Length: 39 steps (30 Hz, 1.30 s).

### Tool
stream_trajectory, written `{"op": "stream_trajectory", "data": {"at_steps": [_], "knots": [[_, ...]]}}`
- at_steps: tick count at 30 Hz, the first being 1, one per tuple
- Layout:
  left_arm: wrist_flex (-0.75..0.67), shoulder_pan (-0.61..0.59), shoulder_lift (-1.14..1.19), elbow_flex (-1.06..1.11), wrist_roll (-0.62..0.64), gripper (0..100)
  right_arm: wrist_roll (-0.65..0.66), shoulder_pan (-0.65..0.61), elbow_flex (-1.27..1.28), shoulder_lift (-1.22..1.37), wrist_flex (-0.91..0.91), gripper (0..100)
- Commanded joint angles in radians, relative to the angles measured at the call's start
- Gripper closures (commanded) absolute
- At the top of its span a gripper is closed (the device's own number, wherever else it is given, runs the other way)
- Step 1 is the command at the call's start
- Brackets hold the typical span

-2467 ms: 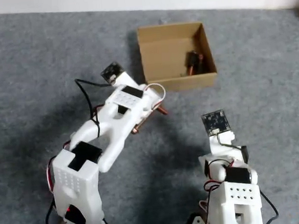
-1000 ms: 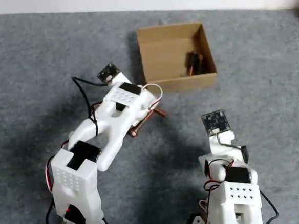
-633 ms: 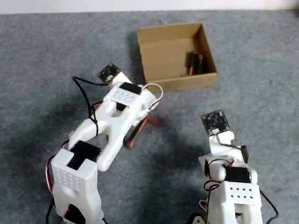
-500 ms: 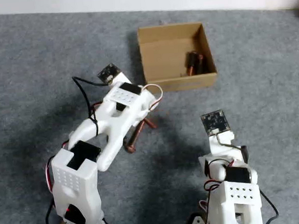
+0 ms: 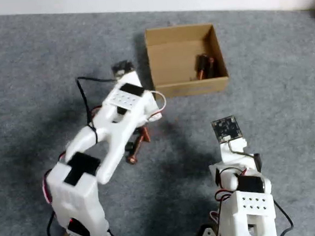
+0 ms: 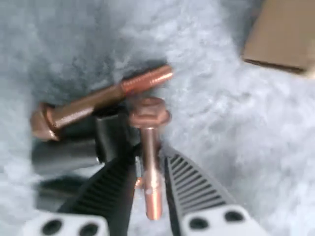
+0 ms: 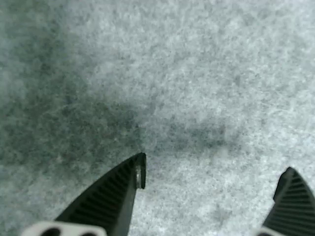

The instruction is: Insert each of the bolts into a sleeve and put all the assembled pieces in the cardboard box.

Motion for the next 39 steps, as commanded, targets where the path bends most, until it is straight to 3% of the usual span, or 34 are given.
{"op": "stream_trajectory", "data": {"at_steps": [1, 9, 19, 28, 32, 39], "knots": [[0.029, 0.051, -0.134, 0.022, -0.221, 99, 0.012, 0.01, -0.004, -0.008, -0.025, 62.1], [-0.097, 0.105, -0.337, 0.251, -0.54, 99, 0.012, 0.01, -0.004, -0.008, -0.025, 62.1], [-0.169, 0.093, -0.883, 0.585, -0.557, 99, 0.012, 0.007, -0.004, -0.008, -0.025, 62.1], [-0.244, -0.093, -1.383, 0.848, -0.557, 99, 0.008, -0.012, -0.005, -0.008, -0.03, 62.1], [-0.236, -0.174, -1.573, 0.935, -0.554, 99, 0.006, -0.162, -0.012, -0.008, -0.024, 62.1], [-0.097, -0.394, -1.796, 1.036, -0.548, 99, -0.021, -0.591, -0.076, -0.002, -0.024, 62.1]]}}
